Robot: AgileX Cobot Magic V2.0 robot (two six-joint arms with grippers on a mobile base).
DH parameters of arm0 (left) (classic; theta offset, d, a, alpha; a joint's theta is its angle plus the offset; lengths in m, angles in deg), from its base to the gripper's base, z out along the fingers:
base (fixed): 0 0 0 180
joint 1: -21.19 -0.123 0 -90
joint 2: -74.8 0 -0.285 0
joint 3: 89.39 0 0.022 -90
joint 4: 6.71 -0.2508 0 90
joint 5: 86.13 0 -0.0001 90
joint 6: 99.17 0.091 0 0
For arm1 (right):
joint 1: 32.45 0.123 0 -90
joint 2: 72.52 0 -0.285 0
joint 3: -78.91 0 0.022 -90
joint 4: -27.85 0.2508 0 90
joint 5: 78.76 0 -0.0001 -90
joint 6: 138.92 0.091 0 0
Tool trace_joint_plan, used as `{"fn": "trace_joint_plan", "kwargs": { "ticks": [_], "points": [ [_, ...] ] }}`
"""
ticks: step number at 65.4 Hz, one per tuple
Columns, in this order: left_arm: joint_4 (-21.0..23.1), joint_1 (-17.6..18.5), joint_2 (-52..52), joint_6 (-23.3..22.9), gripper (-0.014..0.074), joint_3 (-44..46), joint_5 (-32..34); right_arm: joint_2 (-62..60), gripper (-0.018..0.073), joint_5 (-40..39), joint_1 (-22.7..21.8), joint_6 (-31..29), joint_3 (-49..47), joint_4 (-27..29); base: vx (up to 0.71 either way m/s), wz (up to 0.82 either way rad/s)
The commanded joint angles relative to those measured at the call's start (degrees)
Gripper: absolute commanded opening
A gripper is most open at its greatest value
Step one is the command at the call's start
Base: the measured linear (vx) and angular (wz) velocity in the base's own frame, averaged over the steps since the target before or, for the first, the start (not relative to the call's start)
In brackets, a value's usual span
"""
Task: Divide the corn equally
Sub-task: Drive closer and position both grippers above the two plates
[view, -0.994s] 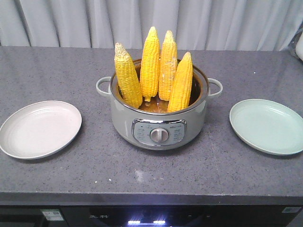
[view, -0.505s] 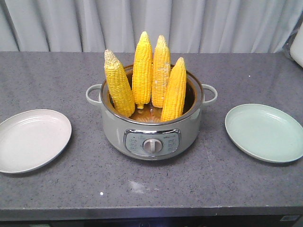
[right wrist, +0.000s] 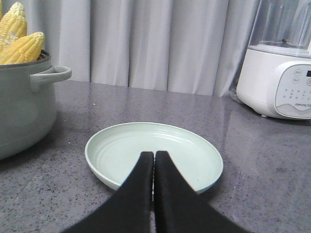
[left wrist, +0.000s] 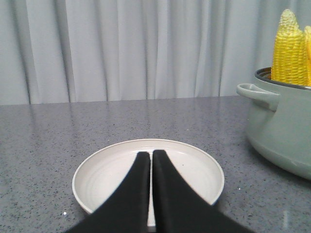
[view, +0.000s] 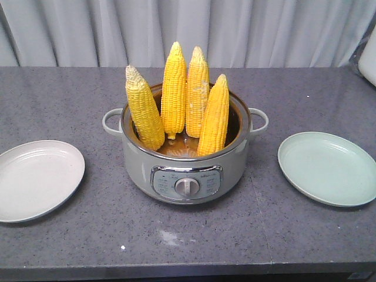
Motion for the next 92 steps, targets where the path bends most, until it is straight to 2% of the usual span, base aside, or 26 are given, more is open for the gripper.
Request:
{"fn": "trace_joint_plan", "kwargs": {
  "ticks": [1, 20, 27, 33, 42, 47, 56, 70, 75, 92],
  "points": [
    [0.60, -0.06, 0.86, -0.46, -0.0006, -0.71, 4.55, 0.13, -0.0003, -4.32, 0.00, 0.14, 0.65, -0.11, 0.00, 0.00],
    [0.60, -0.06, 0.86, -0.40, -0.0006, -0.71, 4.67, 0.13, -0.0003, -4.32, 0.00, 0.14, 0.65, -0.11, 0.00, 0.00],
    [0.61, -0.06, 0.86, -1.31, -0.0006, -0.22, 8.15, 0.13, -0.0003, -7.45, -0.06, 0.18, 0.54, -0.24, 0.00, 0.00],
    [0.61, -0.06, 0.86, -5.09, -0.0006, 3.75, 11.15, 0.13, -0.0003, -8.05, -0.06, 3.11, -1.81, 3.32, 0.00, 0.00],
    [0.50, -0.06, -1.48, -4.84, -0.0006, 14.43, 10.38, 3.13, -0.0003, -1.75, -0.06, 2.44, -11.84, 3.95, 0.00, 0.00],
    [0.11, -0.06, -4.90, -4.10, -0.0006, 21.16, 6.11, 6.93, -0.0003, 3.57, -0.06, 0.39, -18.35, 3.74, 0.00, 0.00],
    [0.05, -0.06, -13.62, -0.81, -0.0006, 33.15, -6.99, 16.12, -0.0003, 14.01, -0.06, -5.17, -30.64, 3.89, 0.00, 0.00],
    [0.10, -0.06, -29.31, 0.11, -0.0006, 49.00, -27.53, 30.26, -0.0003, 30.90, -0.06, -6.28, -46.24, 5.95, 0.00, 0.00],
    [0.16, -0.06, -32.82, 0.05, -0.0006, 50.49, -30.31, 33.01, -0.0003, 33.03, -0.06, -6.28, -47.47, 5.95, 0.00, 0.00],
    [0.16, -0.06, -37.05, -0.02, -0.0006, 50.42, -32.30, 36.97, -0.0002, 33.49, -0.06, -6.16, -47.28, 5.85, 0.00, 0.00]
  ]
}}
